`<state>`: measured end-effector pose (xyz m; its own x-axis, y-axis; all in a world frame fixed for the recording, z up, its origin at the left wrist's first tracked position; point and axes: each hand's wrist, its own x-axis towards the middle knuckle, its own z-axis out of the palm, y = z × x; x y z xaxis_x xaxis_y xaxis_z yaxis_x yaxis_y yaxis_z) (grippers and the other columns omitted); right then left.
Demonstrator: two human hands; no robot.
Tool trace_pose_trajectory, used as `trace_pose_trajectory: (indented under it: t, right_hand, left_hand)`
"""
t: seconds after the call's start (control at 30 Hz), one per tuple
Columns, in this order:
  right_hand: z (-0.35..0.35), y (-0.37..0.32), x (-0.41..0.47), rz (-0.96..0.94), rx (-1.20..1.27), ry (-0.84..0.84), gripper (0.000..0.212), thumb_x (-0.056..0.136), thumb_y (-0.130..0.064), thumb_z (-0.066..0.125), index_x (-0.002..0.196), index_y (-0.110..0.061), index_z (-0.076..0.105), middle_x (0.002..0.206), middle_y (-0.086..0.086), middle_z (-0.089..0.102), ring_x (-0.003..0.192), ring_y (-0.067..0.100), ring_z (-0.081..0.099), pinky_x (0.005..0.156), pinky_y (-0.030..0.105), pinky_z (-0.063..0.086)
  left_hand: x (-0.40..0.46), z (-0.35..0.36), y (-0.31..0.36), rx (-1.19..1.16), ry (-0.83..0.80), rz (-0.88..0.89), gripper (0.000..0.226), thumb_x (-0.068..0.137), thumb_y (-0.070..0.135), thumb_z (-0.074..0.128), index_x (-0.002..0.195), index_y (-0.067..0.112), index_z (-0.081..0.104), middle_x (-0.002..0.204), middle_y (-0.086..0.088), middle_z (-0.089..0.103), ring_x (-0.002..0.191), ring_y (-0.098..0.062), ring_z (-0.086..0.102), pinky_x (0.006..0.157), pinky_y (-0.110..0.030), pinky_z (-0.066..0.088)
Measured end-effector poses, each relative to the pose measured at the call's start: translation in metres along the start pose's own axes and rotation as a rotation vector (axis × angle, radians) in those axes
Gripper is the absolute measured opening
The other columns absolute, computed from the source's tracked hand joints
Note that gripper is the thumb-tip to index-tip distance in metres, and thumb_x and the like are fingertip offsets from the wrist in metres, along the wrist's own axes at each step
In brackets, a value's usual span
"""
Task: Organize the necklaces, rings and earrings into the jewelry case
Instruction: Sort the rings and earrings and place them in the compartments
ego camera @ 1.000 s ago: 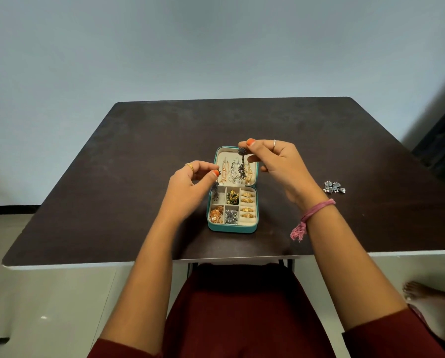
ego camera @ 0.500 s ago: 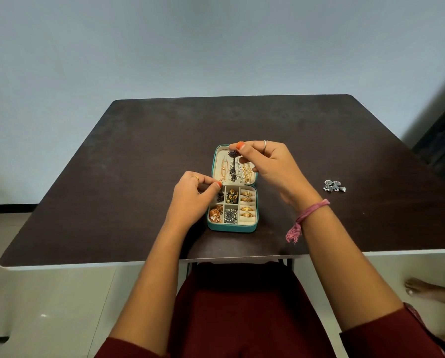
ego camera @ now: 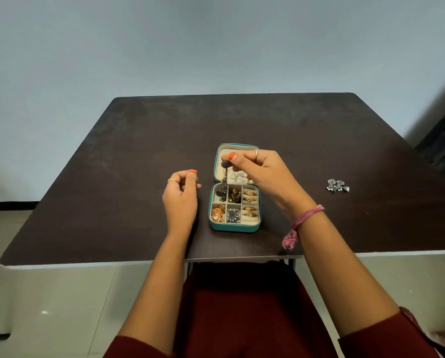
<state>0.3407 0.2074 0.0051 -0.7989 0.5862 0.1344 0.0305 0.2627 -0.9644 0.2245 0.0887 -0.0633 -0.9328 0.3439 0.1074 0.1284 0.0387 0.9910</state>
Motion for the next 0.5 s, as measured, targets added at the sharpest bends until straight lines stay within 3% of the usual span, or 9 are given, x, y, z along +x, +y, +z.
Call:
trace_pose_trajectory:
  t: [0.13,0.3,0.37,0.43,0.5]
  right_hand:
    - [0.004,0.001,-0.003,0.01,-0.017,-0.021,0.02,0.093,-0.03,0.058,0.102,-0.022,0.074,0.095,-0.008,0.073,0.086,0.0,0.06,0.073,0.011,0.047]
    - [0.008,0.007,-0.005,0.055,-0.128,-0.058,0.02,0.093,-0.031,0.058,0.103,-0.023,0.074,0.102,-0.003,0.073,0.106,0.006,0.062,0.095,0.029,0.05]
    - [0.009,0.01,-0.005,0.069,-0.169,-0.091,0.023,0.093,-0.032,0.057,0.103,-0.021,0.074,0.091,-0.014,0.072,0.094,-0.003,0.063,0.082,0.021,0.049]
    - [0.011,0.011,-0.007,0.082,-0.223,-0.124,0.026,0.094,-0.034,0.056,0.1,-0.016,0.075,0.059,-0.02,0.061,0.058,-0.008,0.054,0.059,0.009,0.04]
    - [0.013,0.012,-0.007,0.081,-0.316,-0.132,0.034,0.095,-0.037,0.053,0.092,-0.009,0.074,0.047,-0.013,0.045,0.042,0.001,0.038,0.048,0.013,0.032]
  left_hand:
    - [0.001,-0.001,-0.001,-0.152,0.039,-0.049,0.011,0.095,0.02,0.053,0.091,0.017,0.063,0.083,0.003,0.064,0.07,-0.003,0.061,0.073,-0.024,0.051]
    - [0.003,-0.003,-0.002,-0.259,0.079,-0.089,0.011,0.096,0.018,0.053,0.093,0.013,0.062,0.08,0.002,0.063,0.07,-0.007,0.059,0.069,-0.023,0.049]
    - [0.004,-0.003,-0.003,-0.287,0.083,-0.099,0.01,0.095,0.018,0.053,0.091,0.014,0.062,0.079,0.002,0.062,0.07,-0.007,0.059,0.069,-0.023,0.048]
    - [0.004,-0.004,-0.003,-0.299,0.084,-0.1,0.011,0.095,0.017,0.053,0.091,0.014,0.062,0.078,0.002,0.062,0.07,-0.007,0.059,0.068,-0.023,0.049]
    - [0.003,-0.004,-0.003,-0.304,0.079,-0.097,0.011,0.096,0.017,0.053,0.092,0.015,0.062,0.079,0.002,0.062,0.07,-0.007,0.059,0.068,-0.023,0.049]
